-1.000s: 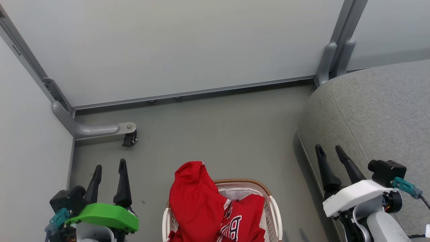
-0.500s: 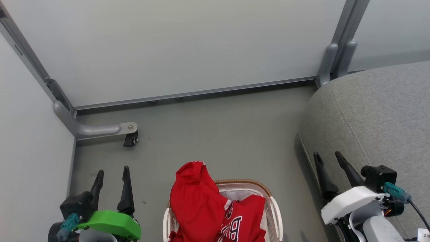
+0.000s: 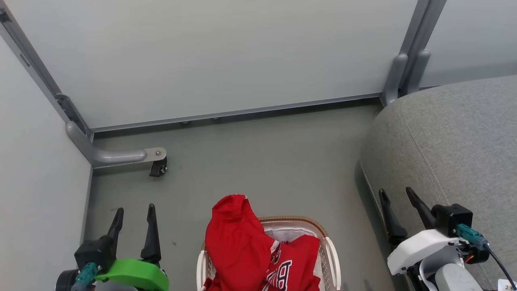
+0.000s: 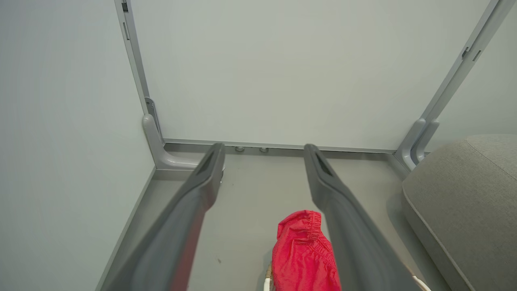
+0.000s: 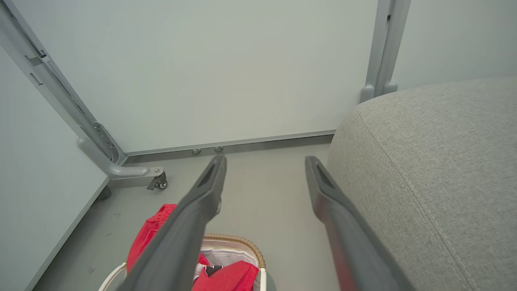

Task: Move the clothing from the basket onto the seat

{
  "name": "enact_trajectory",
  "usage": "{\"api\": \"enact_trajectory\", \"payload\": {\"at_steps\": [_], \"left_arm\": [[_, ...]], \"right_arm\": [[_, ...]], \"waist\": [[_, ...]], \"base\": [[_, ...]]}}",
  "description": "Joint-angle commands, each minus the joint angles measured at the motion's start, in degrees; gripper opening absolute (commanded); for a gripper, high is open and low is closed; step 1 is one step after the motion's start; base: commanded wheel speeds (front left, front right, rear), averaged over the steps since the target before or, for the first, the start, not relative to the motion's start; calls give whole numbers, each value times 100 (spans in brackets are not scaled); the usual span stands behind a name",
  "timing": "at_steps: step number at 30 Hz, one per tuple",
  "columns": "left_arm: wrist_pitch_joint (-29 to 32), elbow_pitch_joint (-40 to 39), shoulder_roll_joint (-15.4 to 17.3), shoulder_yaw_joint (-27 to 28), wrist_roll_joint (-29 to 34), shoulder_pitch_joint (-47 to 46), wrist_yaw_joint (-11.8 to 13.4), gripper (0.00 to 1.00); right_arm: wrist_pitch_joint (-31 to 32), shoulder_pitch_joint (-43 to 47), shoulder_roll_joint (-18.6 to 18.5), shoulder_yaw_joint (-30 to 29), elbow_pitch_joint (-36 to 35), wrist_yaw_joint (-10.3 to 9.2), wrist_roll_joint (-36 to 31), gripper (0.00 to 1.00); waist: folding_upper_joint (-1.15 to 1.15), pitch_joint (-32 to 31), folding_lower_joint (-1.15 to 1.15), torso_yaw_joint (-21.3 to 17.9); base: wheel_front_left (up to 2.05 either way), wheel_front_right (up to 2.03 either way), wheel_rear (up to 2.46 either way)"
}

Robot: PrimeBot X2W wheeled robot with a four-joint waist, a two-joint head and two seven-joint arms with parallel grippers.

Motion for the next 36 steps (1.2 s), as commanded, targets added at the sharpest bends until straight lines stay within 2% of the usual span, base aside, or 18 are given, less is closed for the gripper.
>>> {"api": "enact_trajectory", "payload": {"at_steps": [1,8,16,26,36], "left_arm": [[-53,1,6,42,95,63,-24,100],[-144,53,-6,77,286,63,-68,100],[-215,101,-4,-144,514,-76,-96,100],[-239,500,-4,-622,355,-594,-120,100],[-236,1223,4,-1166,304,-1339,-122,100]], "right_arm": [[-69,6,-7,-17,18,0,-121,100],[-147,-24,44,-116,73,0,-497,100],[-225,-177,65,-26,23,0,-855,100],[-253,-562,83,158,-74,-1,-924,100],[-252,-953,111,327,-228,-1,-904,100]], "waist": [[0,4,0,3],[0,43,0,2],[0,318,0,-81],[0,1069,0,-396],[0,1932,0,-820]], "base": [[0,0,0],[0,0,0],[0,0,0],[0,0,0],[0,0,0]]}}
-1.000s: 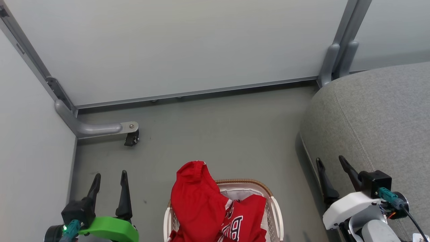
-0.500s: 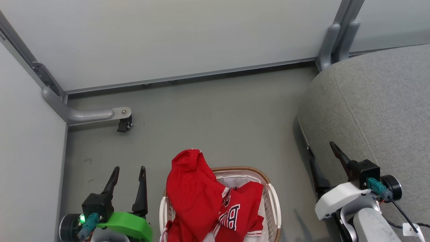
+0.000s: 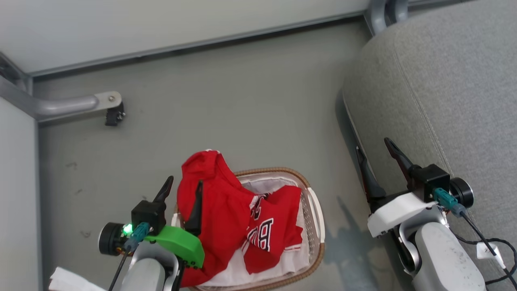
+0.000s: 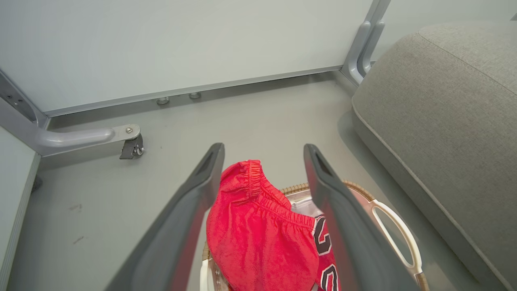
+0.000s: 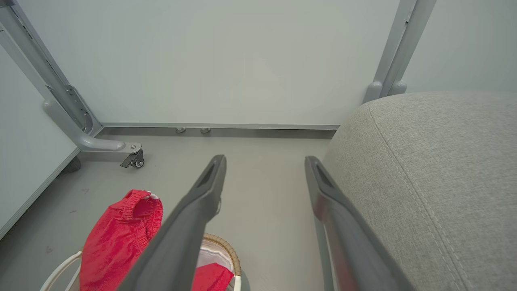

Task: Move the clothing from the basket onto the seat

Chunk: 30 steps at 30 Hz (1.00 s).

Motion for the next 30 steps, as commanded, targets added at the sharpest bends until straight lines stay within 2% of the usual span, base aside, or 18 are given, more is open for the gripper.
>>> {"api": "enact_trajectory", "payload": {"at_steps": [1,14,30], "left_arm": [[0,91,42,-79,-24,-218,-15,100],[0,779,409,-1260,-27,-1205,-16,100],[0,1918,1202,-3148,272,-2633,-16,100]], "right_arm": [[-25,-112,-3,18,-40,-4,20,100],[-25,-500,7,349,-333,-4,189,100],[-25,-879,9,893,-629,-4,461,100]], "waist": [[0,497,0,-334],[0,1431,0,-787],[0,2547,0,-1195]], "base": [[0,0,0],[0,0,0],[0,0,0]]}}
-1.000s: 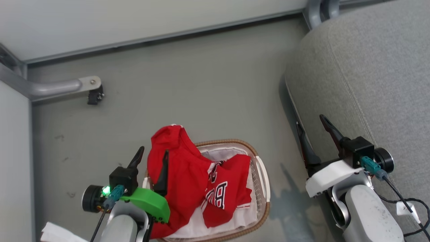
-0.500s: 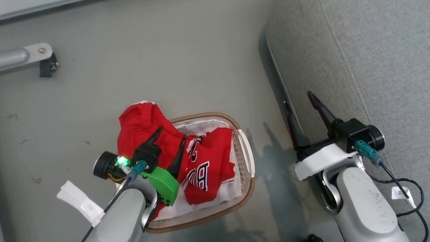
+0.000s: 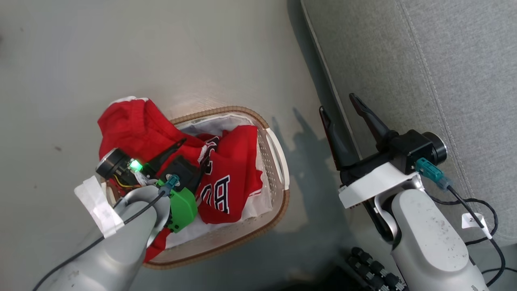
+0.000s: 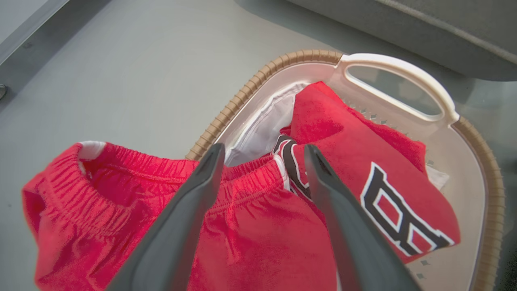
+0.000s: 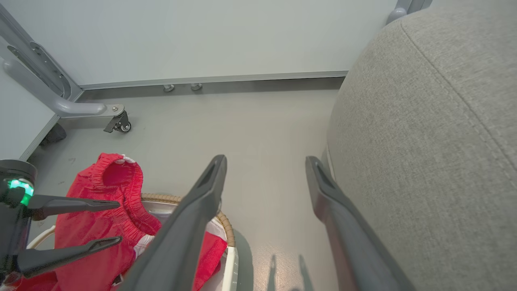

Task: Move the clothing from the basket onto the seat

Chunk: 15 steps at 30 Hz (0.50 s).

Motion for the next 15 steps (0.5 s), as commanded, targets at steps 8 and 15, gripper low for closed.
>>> {"api": "enact_trajectory", "payload": {"at_steps": [8,15], "left_arm": [[2,1261,67,-1057,217,-960,-15,100],[146,2029,-137,-1633,119,-1334,-14,100]], "right_arm": [[-25,-138,-6,180,-48,-4,66,100],[-25,-163,-6,368,11,-4,129,100]], "waist": [[0,627,-1,-290],[0,720,-1,-333]], "base": [[0,0,0],[0,0,0]]}}
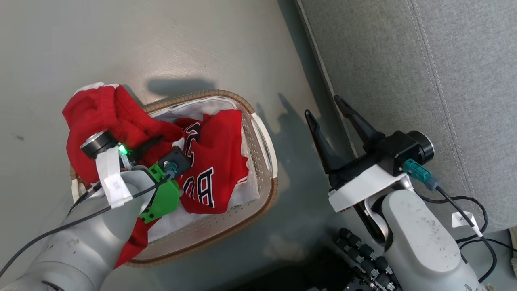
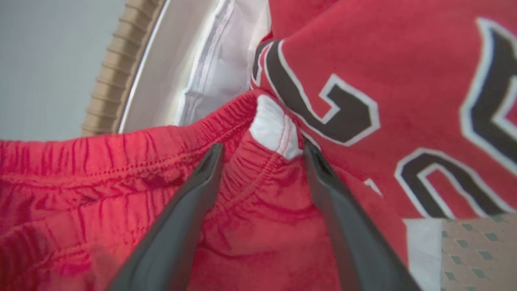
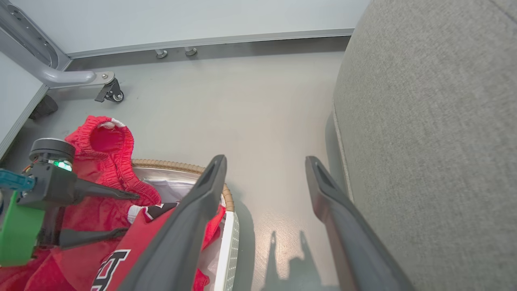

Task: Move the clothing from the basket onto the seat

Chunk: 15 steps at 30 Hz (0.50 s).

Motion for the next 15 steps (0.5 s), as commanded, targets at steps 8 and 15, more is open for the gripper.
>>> {"api": "enact_trajectory", "payload": {"at_steps": [8,15], "left_arm": [[515,357,-115,-339,-402,-135,-13,100],[712,394,-69,-679,-788,85,-13,0]], "right_arm": [[-25,-120,-13,39,-37,-4,48,100],[-25,-137,-13,-5,16,-4,68,100]], "waist": [[0,122,-1,-5],[0,40,-1,23]], "base": [[0,0,0],[0,0,0]]}}
